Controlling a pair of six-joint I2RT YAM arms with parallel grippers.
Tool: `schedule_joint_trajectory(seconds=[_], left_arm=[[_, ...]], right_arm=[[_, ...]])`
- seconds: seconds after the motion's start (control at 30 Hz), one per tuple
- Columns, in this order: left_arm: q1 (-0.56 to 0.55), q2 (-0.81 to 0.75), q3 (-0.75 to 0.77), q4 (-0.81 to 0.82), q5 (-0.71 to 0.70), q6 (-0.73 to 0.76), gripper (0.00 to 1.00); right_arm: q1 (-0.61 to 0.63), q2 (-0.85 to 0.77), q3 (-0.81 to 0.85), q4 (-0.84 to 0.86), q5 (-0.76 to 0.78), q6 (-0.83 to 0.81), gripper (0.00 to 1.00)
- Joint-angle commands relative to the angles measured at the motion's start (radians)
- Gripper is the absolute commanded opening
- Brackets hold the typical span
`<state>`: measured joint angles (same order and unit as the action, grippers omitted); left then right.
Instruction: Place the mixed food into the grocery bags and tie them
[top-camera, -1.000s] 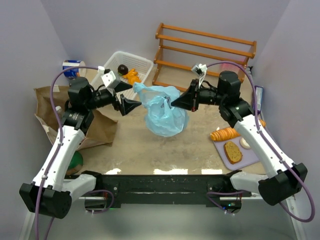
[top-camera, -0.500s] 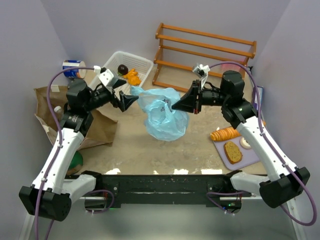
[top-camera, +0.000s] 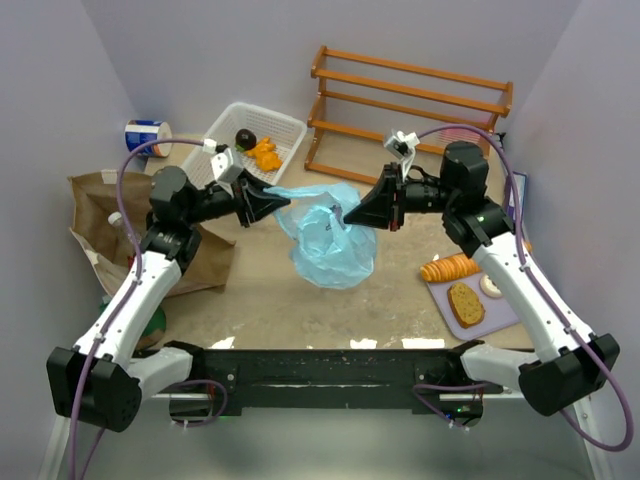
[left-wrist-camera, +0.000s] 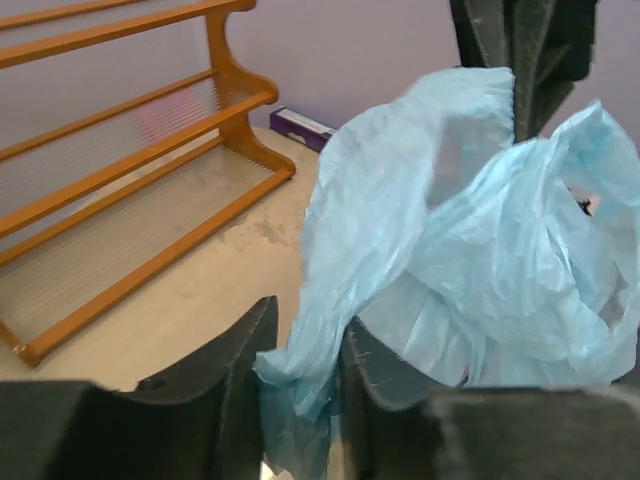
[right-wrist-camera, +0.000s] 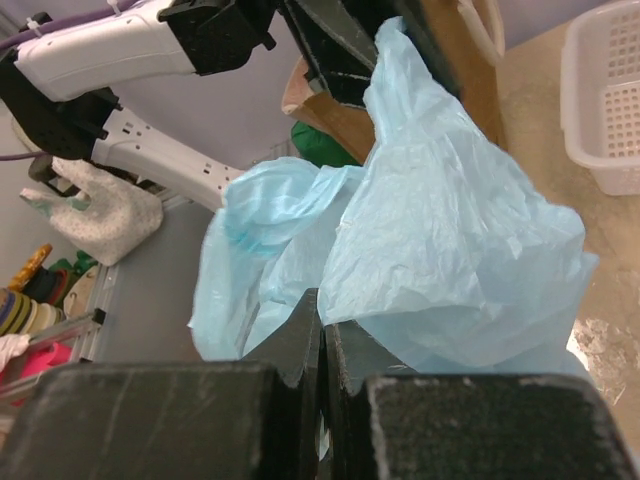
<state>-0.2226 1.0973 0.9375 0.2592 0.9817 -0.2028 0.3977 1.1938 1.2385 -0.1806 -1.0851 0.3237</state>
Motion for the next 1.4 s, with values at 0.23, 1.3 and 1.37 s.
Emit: schedule_joint_trajectory(seconds=[0.23,1.3,1.37], left_arm=[[-0.058,0.058,0.135,-0.300,-0.435,0.126,0.00],[-0.057,0.121,0.127,-0.307,-0.540,-0.030,0.00],[-0.057,0.119,0.126,-0.305,-0.540,-0.030,0.00]], right_arm=[[-0.007,0.095,0.160,-0.319,0.565,-0.086,0.88],[0.374,0.006,-0.307,0.229,1.269,0.623,0.85],[0.374,0.013,-0.329,0.266,1.287,0.664,0.85]])
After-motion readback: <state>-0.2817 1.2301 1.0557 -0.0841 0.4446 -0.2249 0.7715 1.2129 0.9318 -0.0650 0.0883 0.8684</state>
